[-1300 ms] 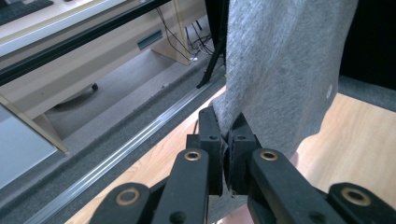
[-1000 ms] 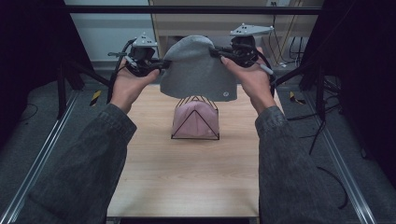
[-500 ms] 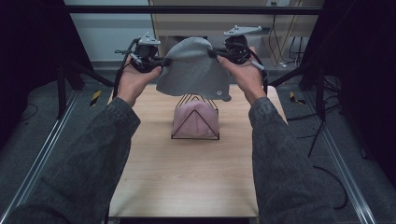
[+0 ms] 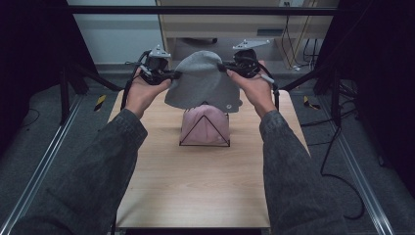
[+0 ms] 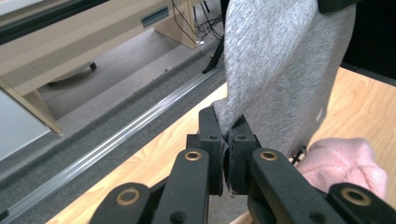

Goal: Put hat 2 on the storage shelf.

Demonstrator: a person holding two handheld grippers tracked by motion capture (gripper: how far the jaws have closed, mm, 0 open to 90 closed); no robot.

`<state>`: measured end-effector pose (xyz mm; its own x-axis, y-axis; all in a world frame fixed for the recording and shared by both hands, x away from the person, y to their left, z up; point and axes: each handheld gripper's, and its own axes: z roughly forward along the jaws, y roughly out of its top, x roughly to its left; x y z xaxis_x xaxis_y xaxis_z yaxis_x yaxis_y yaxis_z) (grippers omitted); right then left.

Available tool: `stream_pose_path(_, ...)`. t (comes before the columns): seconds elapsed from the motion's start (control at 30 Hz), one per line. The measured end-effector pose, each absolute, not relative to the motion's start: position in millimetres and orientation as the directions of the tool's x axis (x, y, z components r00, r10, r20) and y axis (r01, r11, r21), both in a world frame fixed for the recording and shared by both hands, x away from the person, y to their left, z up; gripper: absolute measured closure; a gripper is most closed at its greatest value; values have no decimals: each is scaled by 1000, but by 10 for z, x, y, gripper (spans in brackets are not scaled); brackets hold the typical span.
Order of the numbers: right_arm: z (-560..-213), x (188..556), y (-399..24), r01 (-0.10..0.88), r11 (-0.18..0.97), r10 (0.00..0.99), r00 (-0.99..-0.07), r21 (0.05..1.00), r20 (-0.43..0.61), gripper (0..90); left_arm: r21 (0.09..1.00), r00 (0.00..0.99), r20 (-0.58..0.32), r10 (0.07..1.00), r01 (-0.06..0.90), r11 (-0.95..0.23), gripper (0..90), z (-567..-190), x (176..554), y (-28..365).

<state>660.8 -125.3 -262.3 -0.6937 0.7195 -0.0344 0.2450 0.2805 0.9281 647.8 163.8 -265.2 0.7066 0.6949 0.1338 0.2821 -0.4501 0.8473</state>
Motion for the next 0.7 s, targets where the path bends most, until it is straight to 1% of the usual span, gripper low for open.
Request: stream_pose_path(0.7, -3009, 6516, -1306, 305, 296, 722, -692, 905, -3, 848, 819, 729, 105, 677, 323, -474, 872, -3020, 6433, 1564)
